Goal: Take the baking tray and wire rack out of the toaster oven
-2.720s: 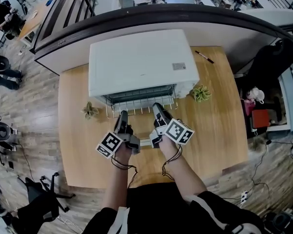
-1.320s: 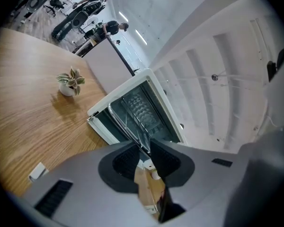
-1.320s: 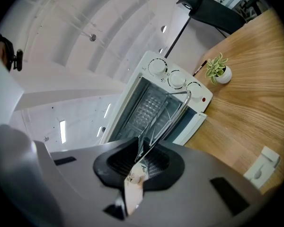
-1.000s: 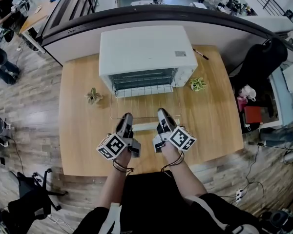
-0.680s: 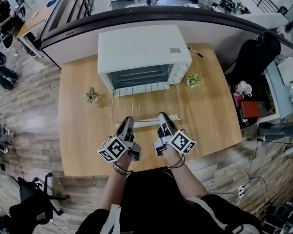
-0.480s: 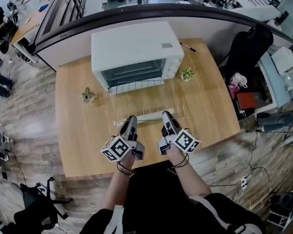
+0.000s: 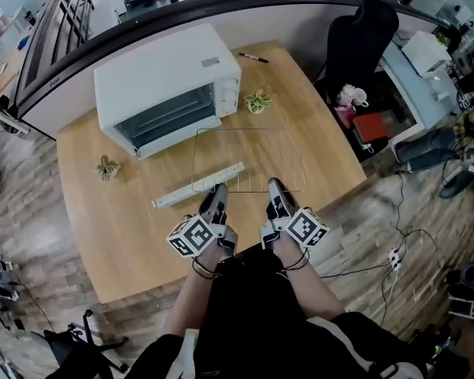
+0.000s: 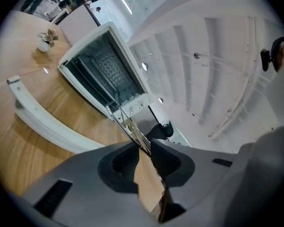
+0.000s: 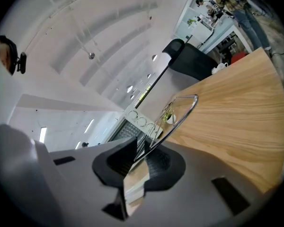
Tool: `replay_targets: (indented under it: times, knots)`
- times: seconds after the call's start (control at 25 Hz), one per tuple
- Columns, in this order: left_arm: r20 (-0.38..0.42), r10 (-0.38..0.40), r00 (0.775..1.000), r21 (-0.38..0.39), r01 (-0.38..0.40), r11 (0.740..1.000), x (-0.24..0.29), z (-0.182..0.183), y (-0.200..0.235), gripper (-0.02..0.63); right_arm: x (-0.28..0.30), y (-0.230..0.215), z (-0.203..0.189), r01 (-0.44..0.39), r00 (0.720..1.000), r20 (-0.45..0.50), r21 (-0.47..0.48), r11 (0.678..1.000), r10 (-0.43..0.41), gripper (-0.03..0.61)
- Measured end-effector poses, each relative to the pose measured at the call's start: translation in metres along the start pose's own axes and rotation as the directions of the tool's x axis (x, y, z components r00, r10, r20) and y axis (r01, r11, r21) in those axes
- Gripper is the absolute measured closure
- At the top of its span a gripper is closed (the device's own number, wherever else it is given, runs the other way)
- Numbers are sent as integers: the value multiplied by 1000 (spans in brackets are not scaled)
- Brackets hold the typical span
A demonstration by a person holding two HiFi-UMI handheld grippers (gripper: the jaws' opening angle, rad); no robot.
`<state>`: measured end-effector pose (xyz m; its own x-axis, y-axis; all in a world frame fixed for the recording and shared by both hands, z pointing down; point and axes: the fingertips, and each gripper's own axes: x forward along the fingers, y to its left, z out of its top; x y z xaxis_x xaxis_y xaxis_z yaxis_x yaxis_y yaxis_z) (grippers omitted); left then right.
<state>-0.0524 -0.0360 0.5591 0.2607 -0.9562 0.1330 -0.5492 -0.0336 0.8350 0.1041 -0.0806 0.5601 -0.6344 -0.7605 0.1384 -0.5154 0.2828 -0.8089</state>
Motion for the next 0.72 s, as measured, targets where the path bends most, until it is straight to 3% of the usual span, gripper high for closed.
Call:
replay_targets:
  times: [0.36, 0.72]
  knots:
    - [-152, -24, 988, 22, 28, 999, 75, -63, -34, 532, -34, -73, 59, 108, 991, 76, 64, 992, -113, 518]
    - [-256, 17, 967, -2, -18, 1000, 129, -109, -30, 530, -35, -128, 88, 184, 980, 51, 139, 973, -193, 517]
